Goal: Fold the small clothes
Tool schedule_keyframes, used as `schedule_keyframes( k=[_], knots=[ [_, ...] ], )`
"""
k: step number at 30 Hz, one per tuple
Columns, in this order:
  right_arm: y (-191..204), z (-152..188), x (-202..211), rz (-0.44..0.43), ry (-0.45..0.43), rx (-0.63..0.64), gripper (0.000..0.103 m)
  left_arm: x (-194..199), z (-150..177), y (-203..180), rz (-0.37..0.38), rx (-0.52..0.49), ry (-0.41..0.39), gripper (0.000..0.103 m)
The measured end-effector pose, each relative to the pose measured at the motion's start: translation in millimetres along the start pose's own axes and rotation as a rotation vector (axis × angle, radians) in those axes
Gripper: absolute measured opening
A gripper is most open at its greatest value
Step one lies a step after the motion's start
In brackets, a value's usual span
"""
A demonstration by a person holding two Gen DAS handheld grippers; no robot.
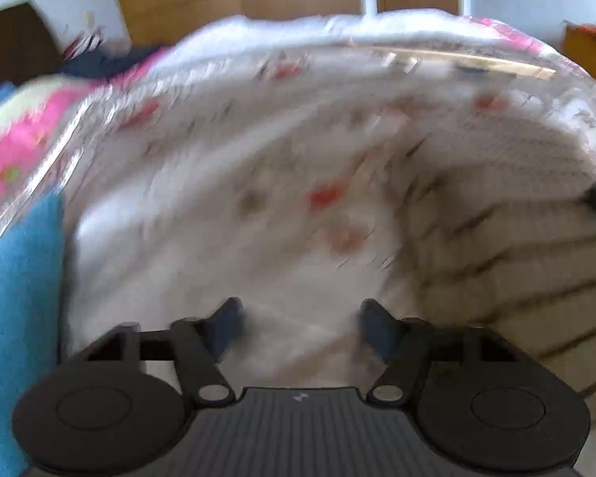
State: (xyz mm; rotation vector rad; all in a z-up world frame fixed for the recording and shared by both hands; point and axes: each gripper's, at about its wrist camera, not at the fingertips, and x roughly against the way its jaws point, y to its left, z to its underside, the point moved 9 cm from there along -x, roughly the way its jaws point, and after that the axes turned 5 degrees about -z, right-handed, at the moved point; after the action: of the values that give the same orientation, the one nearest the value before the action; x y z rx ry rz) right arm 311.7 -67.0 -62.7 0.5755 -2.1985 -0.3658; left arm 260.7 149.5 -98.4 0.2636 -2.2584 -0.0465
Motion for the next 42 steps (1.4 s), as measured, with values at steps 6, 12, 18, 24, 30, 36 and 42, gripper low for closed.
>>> schedule_keyframes(
  k=[6,12,18,24,30,36,42],
  knots=[
    [-18,0,5,0.007,-0.028,-0.098,0.075,31,-23,8,0.179,0.192,-0.019,0.075],
    [-20,5,0,-0.001,-0.018,-0.075,0.075,42,-40,-34,0.346,0.147,-0.017,0.086],
    [-23,8,-7,-0.032,0.003,-0.086,0.075,34,-36,-72,0.392,0.110,-0.007,0.094],
    [-27,13,-6,-0.084,0.022,-0.090,0.077,-7,-25,-54,0.327,0.144,0.060,0.103],
    [-4,10,-35,-0.104,0.060,-0.093,0.055,13,-18,-58,0.395,0.144,0.026,0.058],
    [36,16,-32,-0.116,0.082,0.073,0.052,27,12,-23,0.338,0.259,0.027,0.056],
    [40,0,-11,-0.009,0.057,0.080,0.059,60,21,-14,0.363,0.342,-0.026,0.056]
  ],
)
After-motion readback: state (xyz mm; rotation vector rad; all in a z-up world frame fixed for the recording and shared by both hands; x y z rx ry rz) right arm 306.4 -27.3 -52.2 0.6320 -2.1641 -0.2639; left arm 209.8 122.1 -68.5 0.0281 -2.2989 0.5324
